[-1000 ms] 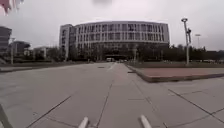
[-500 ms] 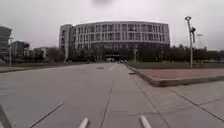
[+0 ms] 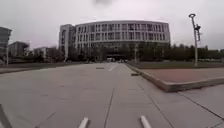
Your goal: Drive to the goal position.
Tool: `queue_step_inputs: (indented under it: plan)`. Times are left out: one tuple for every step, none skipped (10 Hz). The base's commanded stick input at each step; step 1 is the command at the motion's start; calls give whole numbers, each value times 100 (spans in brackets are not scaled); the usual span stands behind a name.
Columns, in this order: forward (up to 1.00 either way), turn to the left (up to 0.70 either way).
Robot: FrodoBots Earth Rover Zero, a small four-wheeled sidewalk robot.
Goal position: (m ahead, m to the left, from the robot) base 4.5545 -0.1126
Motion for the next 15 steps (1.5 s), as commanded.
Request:
queue_step_inputs:
  plan:
    - [100, 2]
    - [100, 1]
    - [100, -1]
    - [100, -4]
    - [100, -6]
    - [100, -6]
    - [100, -6]
    - [100, -5]
    - [100, -5]
    - [100, -5]
    - [100, -5]
    - [100, -5]
    - [100, -4]
    - [100, 2]
    - [100, 2]
